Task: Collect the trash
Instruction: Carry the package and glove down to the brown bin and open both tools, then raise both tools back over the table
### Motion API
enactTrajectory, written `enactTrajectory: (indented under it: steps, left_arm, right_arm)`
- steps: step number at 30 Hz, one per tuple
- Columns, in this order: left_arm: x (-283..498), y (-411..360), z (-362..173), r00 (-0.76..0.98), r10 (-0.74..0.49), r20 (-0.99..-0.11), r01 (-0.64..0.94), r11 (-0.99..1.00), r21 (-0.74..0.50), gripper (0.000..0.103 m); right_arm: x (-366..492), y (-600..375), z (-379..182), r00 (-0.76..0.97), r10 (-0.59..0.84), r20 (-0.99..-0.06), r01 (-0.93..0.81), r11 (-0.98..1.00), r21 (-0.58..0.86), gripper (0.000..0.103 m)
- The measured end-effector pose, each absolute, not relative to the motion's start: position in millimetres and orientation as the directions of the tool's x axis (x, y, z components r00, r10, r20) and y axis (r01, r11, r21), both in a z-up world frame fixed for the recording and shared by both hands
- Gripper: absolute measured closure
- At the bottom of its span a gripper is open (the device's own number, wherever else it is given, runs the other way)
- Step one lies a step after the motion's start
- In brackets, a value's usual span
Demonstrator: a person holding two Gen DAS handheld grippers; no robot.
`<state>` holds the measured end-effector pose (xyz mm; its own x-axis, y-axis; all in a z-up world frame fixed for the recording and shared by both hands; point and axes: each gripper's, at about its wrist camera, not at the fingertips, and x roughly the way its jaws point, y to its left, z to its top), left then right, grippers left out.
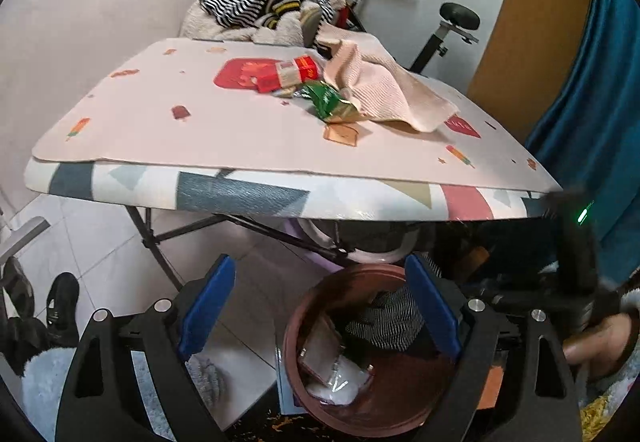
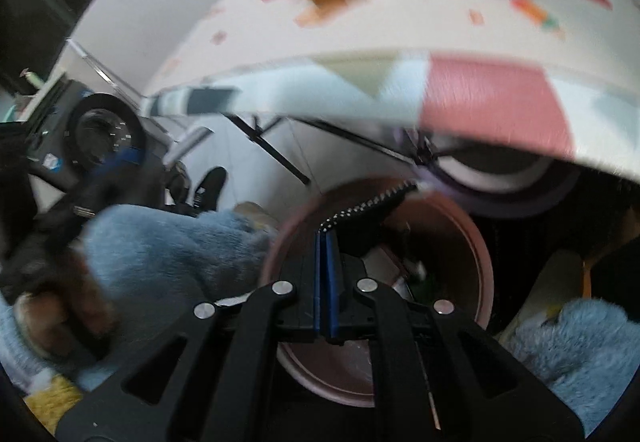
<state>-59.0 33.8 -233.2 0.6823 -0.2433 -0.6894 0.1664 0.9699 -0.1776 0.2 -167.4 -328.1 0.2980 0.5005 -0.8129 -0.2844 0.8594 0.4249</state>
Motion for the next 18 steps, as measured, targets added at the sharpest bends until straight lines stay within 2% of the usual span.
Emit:
enactTrajectory:
  steps: [4,8,11,12,13,15,16,18]
  left_arm:
    - [-60.0,38.0,-232.9,0.692,-0.244,-0.679,0.157,0.970,-0.188,0.018]
    - [-56.5,37.0,-236.9,0.681,-0.248,-0.689,0.153,0.968,-0.197,0.018]
    - [-57.2,38.1,-237.1,0.683,-0.246,-0.687,0.145,0.969,-0.202,0.018]
    - [-57.7,39.4,-236.6,0.686,-0.244,-0.686,0.140,0.969,-0.204,0.018]
    - [-58.0,40.6,-236.3,0.688,-0.242,-0.684,0.136,0.969,-0.206,0.018]
    - [-58.2,43.1,-236.1,0.691,-0.238,-0.683,0.125,0.969,-0.211,0.018]
    - [-58.7,44.7,-235.8,0.693,-0.235,-0.681,0.118,0.970,-0.214,0.018]
    - [-59.6,47.7,-234.8,0.698,-0.233,-0.678,0.107,0.969,-0.223,0.017]
  right_arm:
    - [-5.1,-172.2,-359.0,0.244,0.458,-0.855,-0.227,0.884,0.409,0.096]
    - [-3.5,-176.2,-361.2,0.250,0.443,-0.861,-0.202,0.894,0.401,0.094]
    - [-6.8,-175.3,-362.7,0.238,0.434,-0.869,-0.203,0.897,0.392,0.081]
    - [-7.6,-174.0,-361.2,0.243,0.431,-0.869,-0.206,0.898,0.388,0.071]
    - [-7.3,-170.5,-357.9,0.251,0.426,-0.869,-0.211,0.901,0.380,0.052]
    - [-8.6,-168.8,-354.4,0.277,0.420,-0.865,-0.223,0.903,0.367,0.028]
    - [-9.6,-168.6,-351.1,0.293,0.414,-0.862,-0.231,0.905,0.357,0.020]
    - [-10.7,-168.9,-346.3,0.317,0.405,-0.857,-0.240,0.909,0.341,0.009]
